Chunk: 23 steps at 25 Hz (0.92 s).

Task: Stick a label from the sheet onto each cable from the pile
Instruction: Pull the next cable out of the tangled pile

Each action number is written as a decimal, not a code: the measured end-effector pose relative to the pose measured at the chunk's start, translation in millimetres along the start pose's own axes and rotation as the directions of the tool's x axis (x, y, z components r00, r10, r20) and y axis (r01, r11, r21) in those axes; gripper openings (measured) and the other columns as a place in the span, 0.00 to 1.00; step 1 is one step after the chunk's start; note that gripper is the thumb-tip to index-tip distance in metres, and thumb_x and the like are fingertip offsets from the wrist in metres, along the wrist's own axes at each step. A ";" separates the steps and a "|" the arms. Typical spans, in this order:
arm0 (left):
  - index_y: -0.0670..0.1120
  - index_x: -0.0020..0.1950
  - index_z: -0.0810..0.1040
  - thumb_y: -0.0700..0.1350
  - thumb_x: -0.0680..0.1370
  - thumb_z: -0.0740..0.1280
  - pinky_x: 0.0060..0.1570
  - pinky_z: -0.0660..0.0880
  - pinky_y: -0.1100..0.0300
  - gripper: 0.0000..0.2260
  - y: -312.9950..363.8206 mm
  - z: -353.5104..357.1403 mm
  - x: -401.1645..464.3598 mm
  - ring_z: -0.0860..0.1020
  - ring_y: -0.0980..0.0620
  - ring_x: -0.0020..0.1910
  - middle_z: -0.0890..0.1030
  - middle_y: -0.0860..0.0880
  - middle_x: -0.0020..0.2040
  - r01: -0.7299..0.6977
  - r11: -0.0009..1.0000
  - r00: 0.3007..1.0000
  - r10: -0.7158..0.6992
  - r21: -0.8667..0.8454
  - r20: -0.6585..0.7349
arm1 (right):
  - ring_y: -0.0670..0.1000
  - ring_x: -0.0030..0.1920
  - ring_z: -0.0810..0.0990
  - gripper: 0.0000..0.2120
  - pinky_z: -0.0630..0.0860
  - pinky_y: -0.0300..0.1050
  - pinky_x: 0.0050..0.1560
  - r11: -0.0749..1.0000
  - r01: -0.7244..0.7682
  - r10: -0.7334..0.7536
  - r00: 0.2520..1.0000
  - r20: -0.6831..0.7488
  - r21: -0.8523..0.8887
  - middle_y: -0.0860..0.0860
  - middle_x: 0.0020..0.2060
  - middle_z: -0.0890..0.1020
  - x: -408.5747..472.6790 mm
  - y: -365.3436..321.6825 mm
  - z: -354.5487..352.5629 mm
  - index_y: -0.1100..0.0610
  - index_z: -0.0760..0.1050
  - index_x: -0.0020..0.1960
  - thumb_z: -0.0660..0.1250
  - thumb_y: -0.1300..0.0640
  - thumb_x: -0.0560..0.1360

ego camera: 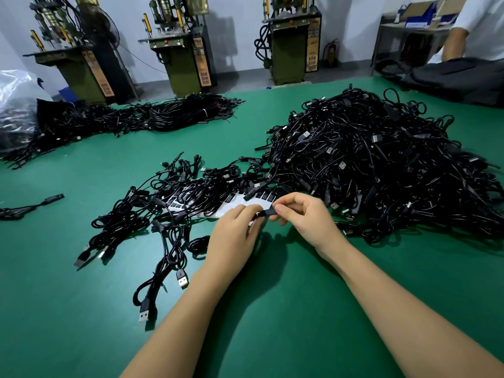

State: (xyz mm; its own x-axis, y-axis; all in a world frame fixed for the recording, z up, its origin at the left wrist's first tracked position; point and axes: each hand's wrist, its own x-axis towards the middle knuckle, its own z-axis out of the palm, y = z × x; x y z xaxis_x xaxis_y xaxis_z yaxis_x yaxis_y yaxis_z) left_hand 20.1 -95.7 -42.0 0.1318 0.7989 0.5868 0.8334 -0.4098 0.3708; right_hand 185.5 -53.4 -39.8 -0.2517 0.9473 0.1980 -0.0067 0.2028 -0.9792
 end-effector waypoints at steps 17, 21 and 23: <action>0.47 0.47 0.79 0.45 0.78 0.67 0.36 0.70 0.54 0.02 2.4 3.3 1.3 0.73 0.51 0.34 0.78 0.50 0.34 0.300 0.924 0.950 -0.269 -0.235 0.157 | 0.42 0.32 0.76 0.07 0.73 0.33 0.38 0.993 -0.076 0.080 0.996 0.048 -0.085 0.50 0.31 0.83 1.6 -0.1 1.8 0.57 0.77 0.42 0.64 0.61 0.79; 0.44 0.50 0.82 0.44 0.77 0.70 0.39 0.73 0.51 0.05 2.7 2.6 1.7 0.77 0.45 0.38 0.82 0.49 0.39 0.058 0.998 0.997 -0.057 -0.012 0.055 | 0.41 0.33 0.79 0.04 0.74 0.32 0.38 0.999 -0.033 0.035 0.998 0.045 -0.042 0.49 0.33 0.83 2.4 1.1 -0.2 0.58 0.79 0.43 0.67 0.62 0.77; 0.44 0.49 0.82 0.45 0.78 0.68 0.43 0.73 0.50 0.06 1.3 1.5 2.6 0.78 0.46 0.41 0.83 0.49 0.40 0.111 0.990 0.992 -0.105 -0.086 0.073 | 0.42 0.37 0.81 0.05 0.75 0.33 0.40 0.997 -0.027 0.032 0.997 0.066 -0.075 0.49 0.36 0.83 2.5 3.7 -0.4 0.57 0.78 0.45 0.67 0.66 0.76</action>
State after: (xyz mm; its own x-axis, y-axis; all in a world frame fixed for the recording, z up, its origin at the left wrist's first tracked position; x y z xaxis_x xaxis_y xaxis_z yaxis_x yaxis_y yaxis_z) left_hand 22.3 -93.6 -41.1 0.0827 0.8677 0.4902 0.7939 -0.3547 0.4939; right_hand 185.2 -50.2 -42.9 -0.3154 0.9349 0.1630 0.0725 0.1950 -0.9781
